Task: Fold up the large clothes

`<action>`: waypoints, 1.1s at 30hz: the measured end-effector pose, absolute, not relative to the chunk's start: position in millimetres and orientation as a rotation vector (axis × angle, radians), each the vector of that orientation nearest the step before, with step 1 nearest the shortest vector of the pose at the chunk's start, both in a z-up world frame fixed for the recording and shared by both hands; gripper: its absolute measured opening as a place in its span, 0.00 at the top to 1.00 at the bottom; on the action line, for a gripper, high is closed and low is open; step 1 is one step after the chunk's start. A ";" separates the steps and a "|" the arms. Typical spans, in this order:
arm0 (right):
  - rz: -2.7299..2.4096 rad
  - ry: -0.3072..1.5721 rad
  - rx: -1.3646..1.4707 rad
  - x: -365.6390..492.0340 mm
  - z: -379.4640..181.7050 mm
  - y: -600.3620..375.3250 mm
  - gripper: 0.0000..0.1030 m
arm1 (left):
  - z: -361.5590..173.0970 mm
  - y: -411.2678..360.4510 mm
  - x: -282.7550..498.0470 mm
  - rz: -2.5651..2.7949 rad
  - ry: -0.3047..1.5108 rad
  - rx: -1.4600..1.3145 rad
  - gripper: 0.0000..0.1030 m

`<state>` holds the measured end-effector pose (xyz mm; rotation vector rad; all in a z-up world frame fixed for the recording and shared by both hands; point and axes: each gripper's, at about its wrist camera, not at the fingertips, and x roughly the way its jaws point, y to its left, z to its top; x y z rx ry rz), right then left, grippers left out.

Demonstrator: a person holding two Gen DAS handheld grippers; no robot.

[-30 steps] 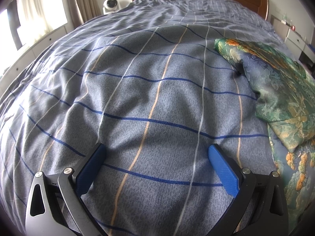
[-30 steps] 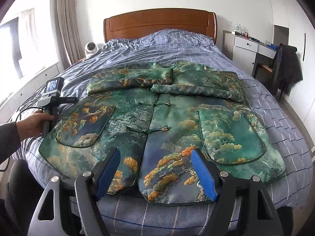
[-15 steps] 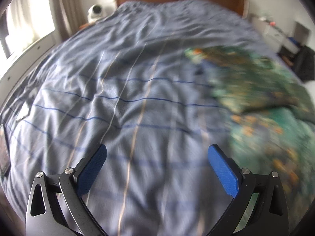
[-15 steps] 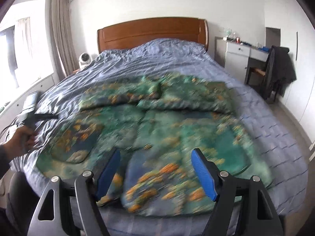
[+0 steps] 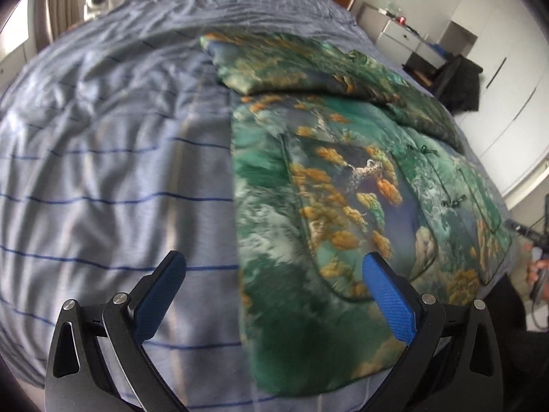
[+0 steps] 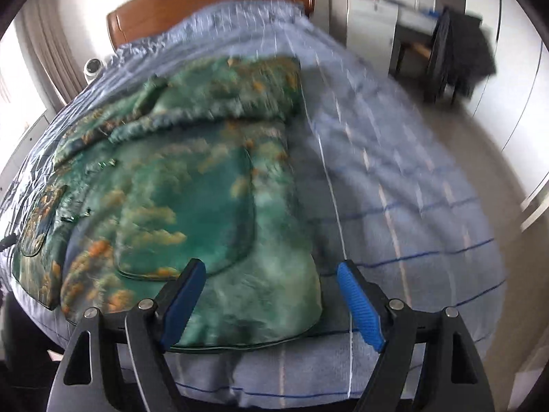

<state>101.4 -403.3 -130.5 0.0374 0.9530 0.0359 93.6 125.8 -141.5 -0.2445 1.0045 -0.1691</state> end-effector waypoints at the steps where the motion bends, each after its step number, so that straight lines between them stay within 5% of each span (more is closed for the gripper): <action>1: 0.035 0.966 0.044 104.9 -136.2 -407.0 0.21 | -147.4 125.5 97.2 -0.180 1.023 -0.271 0.01; 9: 0.259 1.101 0.219 131.3 -173.9 -420.0 0.24 | -160.0 99.6 93.5 -0.265 1.080 -0.232 0.01; 13: 0.291 1.108 0.199 131.4 -167.7 -407.0 0.65 | -160.6 84.2 93.0 -0.268 1.136 -0.185 0.03; 15: 0.307 1.089 0.208 129.3 -159.6 -402.2 0.81 | -158.6 82.6 94.4 -0.252 1.161 -0.187 0.20; 18: 0.312 1.055 0.184 124.6 -143.7 -394.2 0.84 | -151.0 91.7 96.8 -0.228 1.189 -0.238 0.51; 21: 0.312 1.025 0.183 123.4 -129.8 -390.4 0.85 | -143.2 108.5 94.3 -0.230 1.189 -0.331 0.72; 33: 0.353 0.951 0.196 105.5 -90.7 -378.1 0.86 | -102.9 112.0 64.4 -0.240 1.084 -0.312 0.83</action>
